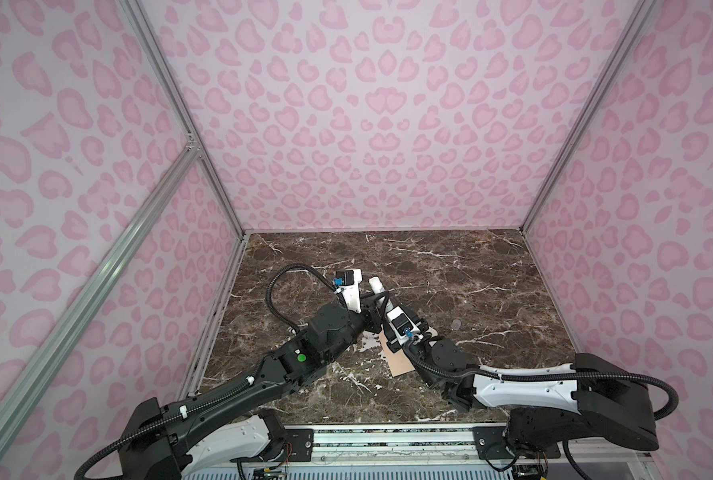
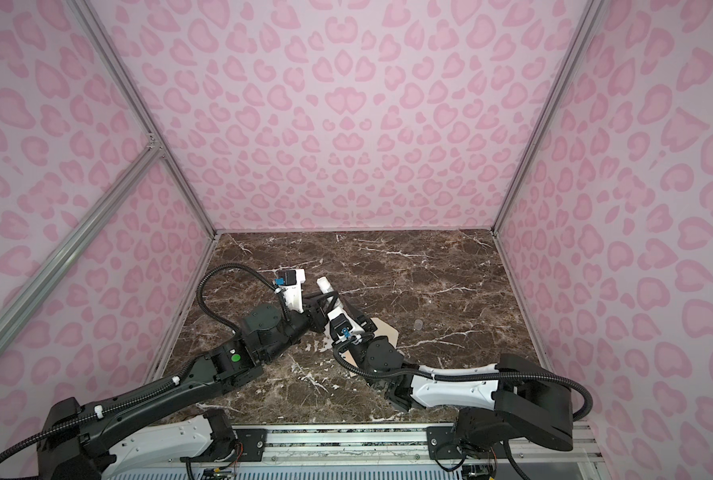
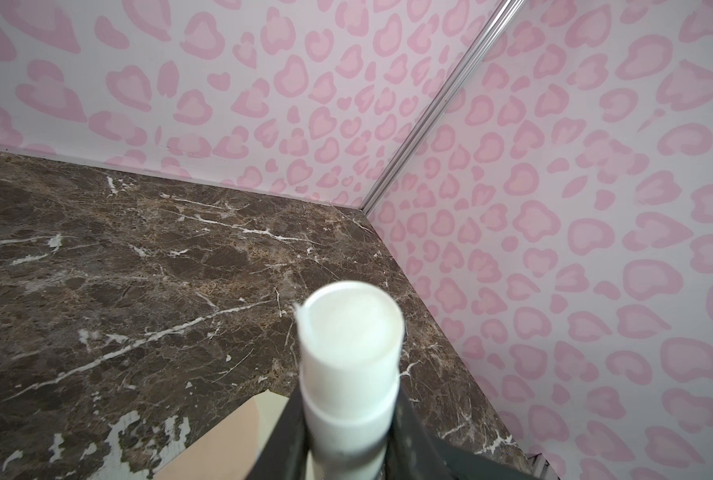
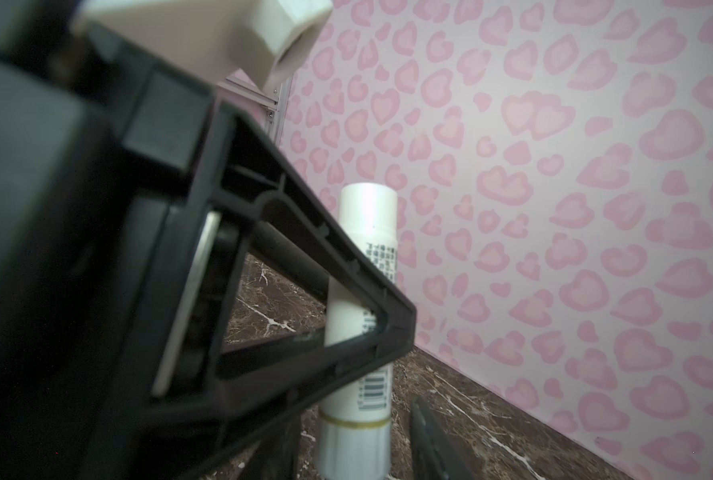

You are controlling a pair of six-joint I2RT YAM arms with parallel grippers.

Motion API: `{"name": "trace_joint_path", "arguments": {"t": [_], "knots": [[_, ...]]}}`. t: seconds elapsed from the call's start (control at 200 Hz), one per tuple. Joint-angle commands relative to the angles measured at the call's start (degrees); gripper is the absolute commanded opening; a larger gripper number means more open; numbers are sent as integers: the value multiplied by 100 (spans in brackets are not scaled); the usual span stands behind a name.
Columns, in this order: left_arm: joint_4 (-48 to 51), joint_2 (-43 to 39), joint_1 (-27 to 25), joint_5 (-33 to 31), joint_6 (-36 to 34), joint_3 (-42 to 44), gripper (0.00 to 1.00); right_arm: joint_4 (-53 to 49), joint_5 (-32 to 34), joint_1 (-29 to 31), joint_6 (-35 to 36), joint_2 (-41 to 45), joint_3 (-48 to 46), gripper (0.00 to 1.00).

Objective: Place the letter into the envelope and seal it

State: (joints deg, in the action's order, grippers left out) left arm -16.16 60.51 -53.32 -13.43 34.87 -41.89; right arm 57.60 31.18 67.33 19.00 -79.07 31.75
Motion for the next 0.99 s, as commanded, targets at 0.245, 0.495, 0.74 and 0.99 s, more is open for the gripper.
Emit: {"name": "trace_joint_path", "arguments": {"t": [0.245, 0.495, 0.74, 0.99], "knots": [[-89, -31, -8, -2, 46, -45, 4, 49, -66, -58, -292, -182, 42, 36], [-117, 66, -12, 75, 81, -46, 4, -55, -96, -68, -253, -173, 112, 30], [-115, 92, -12, 82, 64, -41, 4, -167, -112, -77, -257, -164, 139, 24], [-103, 71, -3, 214, -35, -40, 4, -423, -383, -77, -506, -42, 176, 19]]}}
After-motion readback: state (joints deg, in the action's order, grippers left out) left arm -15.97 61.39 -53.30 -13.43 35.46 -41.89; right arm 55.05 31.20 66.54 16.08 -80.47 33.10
